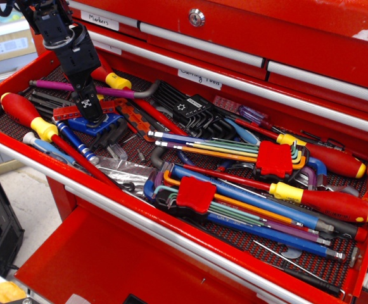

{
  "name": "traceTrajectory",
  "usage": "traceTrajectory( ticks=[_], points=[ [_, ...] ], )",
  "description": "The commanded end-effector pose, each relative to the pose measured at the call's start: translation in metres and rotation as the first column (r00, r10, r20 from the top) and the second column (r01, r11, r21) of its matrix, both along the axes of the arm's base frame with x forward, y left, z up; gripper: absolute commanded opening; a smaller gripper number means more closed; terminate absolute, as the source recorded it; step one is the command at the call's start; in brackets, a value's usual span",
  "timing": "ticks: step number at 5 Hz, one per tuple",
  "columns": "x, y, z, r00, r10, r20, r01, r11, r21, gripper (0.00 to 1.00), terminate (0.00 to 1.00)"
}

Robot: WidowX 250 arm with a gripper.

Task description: Pick up bit holder

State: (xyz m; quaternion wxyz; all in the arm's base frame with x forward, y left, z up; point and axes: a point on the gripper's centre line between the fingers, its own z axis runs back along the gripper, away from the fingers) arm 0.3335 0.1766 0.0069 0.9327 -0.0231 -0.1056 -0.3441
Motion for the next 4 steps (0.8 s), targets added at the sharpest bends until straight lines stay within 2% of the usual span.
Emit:
traceTrajectory(
  ticks=[1,2,3,4],
  points=[
    [-0.002,-0.002,0.001,0.999,0.021,0.026,-0.021,1.000,-0.009,1.00,0.00],
    [-0.003,-0.007,-0.001,0.999,0.044,0.006,-0.044,0.999,-0.032,0.00,0.00],
    [-0.004,-0.010,-0.004,0.998,0.057,0.003,-0.057,0.997,-0.047,0.00,0.00],
    [-0.004,-0.015,0.017,0.999,0.048,-0.012,-0.048,0.999,-0.011,0.00,0.00]
  ],
)
